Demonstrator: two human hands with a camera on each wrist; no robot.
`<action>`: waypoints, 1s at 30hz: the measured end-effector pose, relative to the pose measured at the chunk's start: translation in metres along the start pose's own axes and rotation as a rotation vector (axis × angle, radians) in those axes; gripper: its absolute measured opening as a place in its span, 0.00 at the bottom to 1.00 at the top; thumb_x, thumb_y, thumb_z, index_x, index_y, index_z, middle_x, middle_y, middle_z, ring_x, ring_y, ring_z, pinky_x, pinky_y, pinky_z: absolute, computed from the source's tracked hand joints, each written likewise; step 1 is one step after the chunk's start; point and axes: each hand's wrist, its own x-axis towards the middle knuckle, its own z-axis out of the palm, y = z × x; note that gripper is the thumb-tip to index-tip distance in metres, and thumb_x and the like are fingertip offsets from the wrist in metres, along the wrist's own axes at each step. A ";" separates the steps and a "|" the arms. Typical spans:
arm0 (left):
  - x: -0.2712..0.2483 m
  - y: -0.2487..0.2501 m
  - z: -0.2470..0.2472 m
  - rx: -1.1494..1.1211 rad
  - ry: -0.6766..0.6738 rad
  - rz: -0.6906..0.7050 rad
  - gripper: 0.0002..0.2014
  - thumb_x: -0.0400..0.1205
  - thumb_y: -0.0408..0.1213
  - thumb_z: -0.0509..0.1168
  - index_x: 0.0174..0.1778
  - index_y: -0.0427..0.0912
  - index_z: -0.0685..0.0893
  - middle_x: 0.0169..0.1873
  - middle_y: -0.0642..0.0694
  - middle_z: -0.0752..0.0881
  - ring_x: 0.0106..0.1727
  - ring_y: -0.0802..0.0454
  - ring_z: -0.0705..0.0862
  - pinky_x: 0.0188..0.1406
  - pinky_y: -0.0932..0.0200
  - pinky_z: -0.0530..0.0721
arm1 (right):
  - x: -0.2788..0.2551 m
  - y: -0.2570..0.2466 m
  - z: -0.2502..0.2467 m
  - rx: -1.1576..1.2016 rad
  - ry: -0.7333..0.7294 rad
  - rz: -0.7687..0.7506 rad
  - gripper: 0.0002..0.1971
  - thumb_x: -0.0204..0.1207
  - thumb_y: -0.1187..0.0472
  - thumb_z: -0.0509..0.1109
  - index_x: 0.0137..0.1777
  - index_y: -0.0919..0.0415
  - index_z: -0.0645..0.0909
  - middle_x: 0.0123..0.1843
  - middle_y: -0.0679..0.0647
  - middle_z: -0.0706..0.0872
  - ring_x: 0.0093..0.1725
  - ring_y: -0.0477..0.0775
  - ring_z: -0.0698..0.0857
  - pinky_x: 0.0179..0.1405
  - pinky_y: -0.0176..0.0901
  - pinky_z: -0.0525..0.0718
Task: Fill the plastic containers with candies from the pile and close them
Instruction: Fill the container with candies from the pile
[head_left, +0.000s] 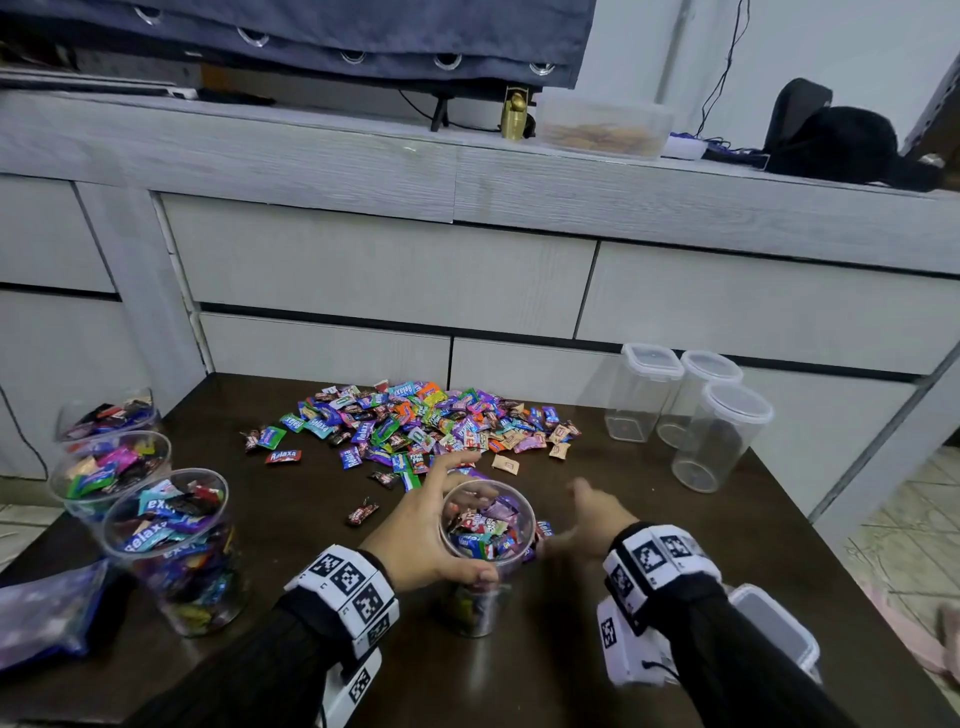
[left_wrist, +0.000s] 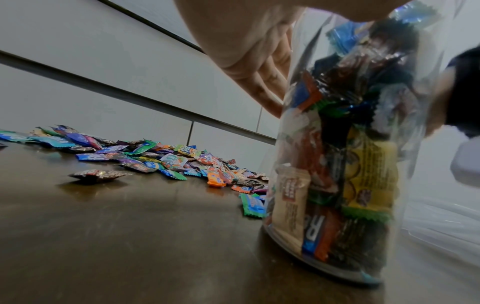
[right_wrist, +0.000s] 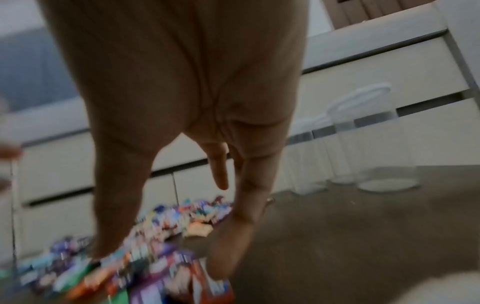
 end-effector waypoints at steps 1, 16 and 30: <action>0.000 -0.001 0.000 0.001 0.003 0.004 0.54 0.53 0.58 0.86 0.72 0.72 0.61 0.64 0.60 0.84 0.67 0.58 0.83 0.71 0.46 0.79 | 0.003 0.002 0.011 -0.013 -0.045 0.047 0.51 0.60 0.46 0.84 0.77 0.60 0.60 0.73 0.61 0.73 0.67 0.60 0.79 0.61 0.50 0.82; 0.001 -0.011 -0.007 -0.008 0.025 0.045 0.55 0.54 0.56 0.86 0.75 0.67 0.62 0.65 0.56 0.84 0.67 0.54 0.84 0.70 0.48 0.80 | 0.083 -0.056 0.055 -0.108 -0.106 -0.129 0.32 0.81 0.47 0.64 0.81 0.42 0.54 0.79 0.64 0.56 0.77 0.73 0.57 0.72 0.65 0.65; 0.001 -0.013 -0.009 -0.018 0.010 0.026 0.56 0.53 0.53 0.88 0.74 0.69 0.63 0.66 0.57 0.83 0.67 0.55 0.84 0.69 0.56 0.81 | 0.061 -0.059 0.042 -0.264 -0.114 -0.459 0.15 0.82 0.54 0.63 0.63 0.62 0.80 0.57 0.61 0.82 0.58 0.61 0.82 0.58 0.50 0.81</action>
